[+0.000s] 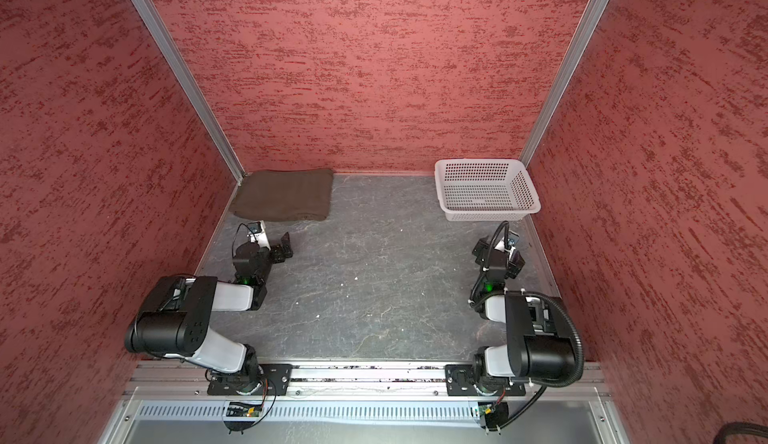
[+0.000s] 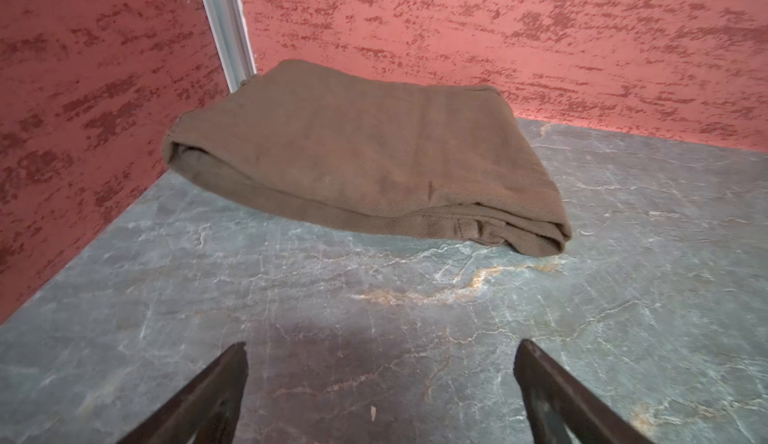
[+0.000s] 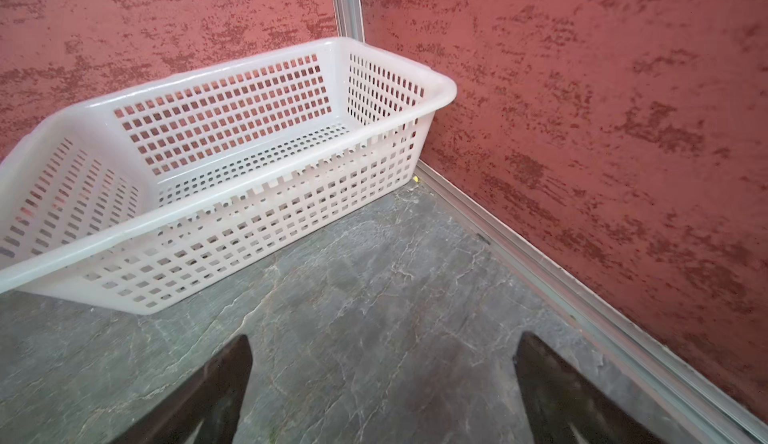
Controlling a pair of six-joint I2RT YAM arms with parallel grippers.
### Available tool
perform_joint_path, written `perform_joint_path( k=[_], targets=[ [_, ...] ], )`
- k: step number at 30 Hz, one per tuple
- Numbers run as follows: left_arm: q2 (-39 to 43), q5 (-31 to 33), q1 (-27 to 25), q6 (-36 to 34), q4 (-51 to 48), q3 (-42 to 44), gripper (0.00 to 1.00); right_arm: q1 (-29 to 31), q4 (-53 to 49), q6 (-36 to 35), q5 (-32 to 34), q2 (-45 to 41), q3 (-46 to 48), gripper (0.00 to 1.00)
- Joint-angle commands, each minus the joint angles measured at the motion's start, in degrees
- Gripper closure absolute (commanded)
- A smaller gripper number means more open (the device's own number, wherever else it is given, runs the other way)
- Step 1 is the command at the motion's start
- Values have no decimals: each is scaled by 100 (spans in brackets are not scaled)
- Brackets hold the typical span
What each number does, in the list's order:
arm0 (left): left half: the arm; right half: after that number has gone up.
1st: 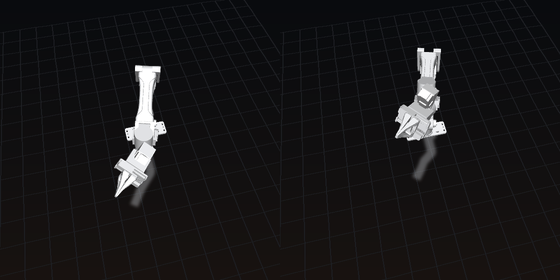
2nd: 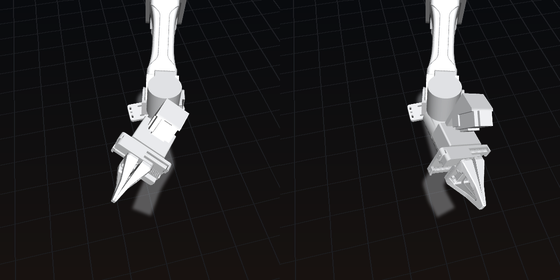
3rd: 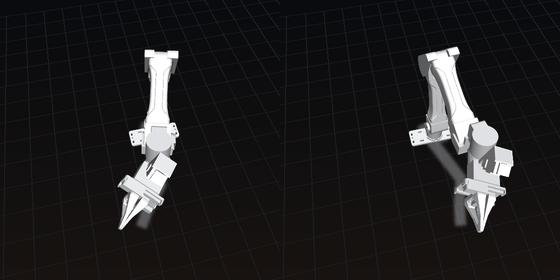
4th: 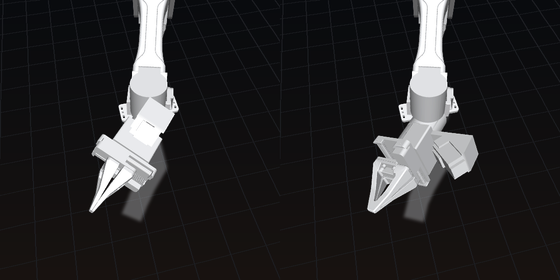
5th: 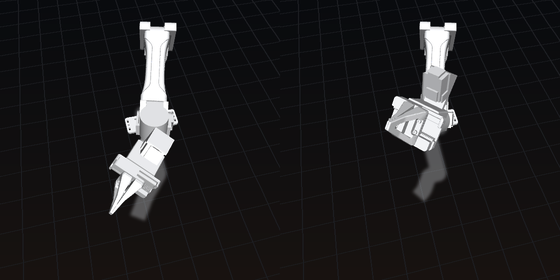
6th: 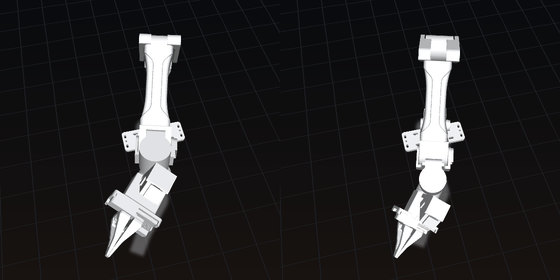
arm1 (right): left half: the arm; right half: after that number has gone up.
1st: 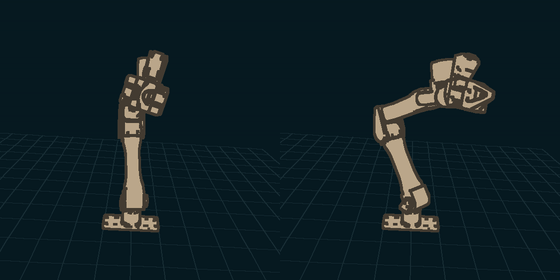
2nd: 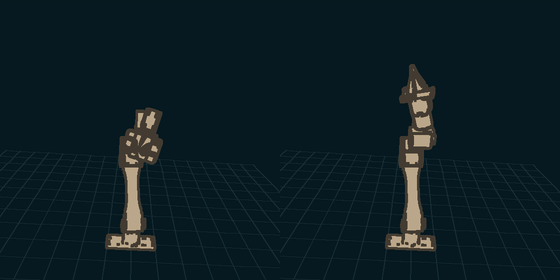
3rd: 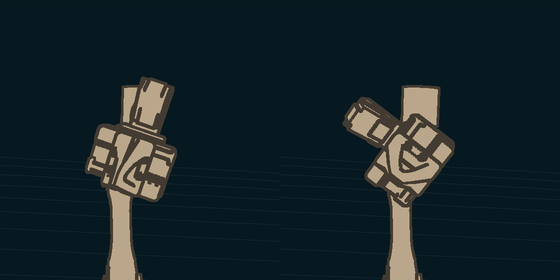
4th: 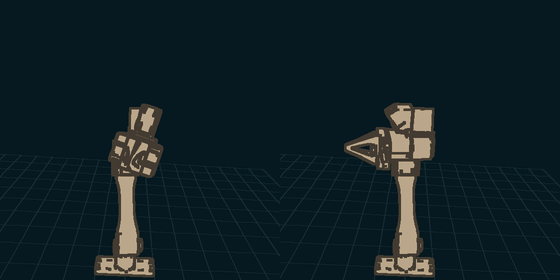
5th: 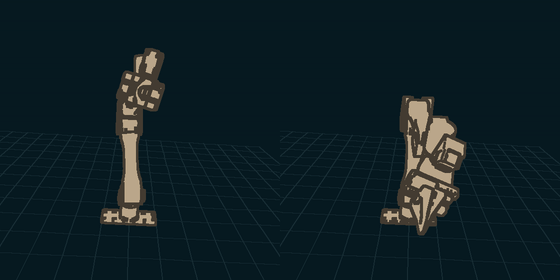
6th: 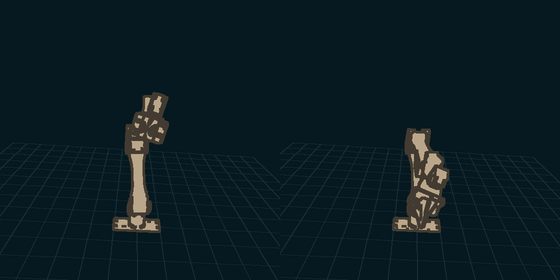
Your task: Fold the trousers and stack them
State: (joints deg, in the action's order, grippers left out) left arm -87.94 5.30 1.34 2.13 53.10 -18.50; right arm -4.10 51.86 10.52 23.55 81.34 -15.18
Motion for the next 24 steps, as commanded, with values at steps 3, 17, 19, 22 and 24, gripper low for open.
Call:
perform_joint_path(
  k=[3, 17, 19, 22, 24],
  targets=[
    [-7, -121, 59, 9, 191, -142, 1, -37, 2379, -836, -2343, 915, 279, 1],
    [2, 24, -44, -65, -19, -224, 1, -150, 1221, -865, -2801, 715, -193, 1],
    [0, 25, -47, -68, -10, -224, 0, -149, 1209, -862, -2795, 722, -205, 1],
    [4, 24, -45, -72, -10, -224, 1, -153, 1230, -867, -2796, 720, -196, 1],
    [5, 24, -42, -65, -10, -224, 1, -153, 1322, -864, -2816, 685, -128, 1]
  ],
)
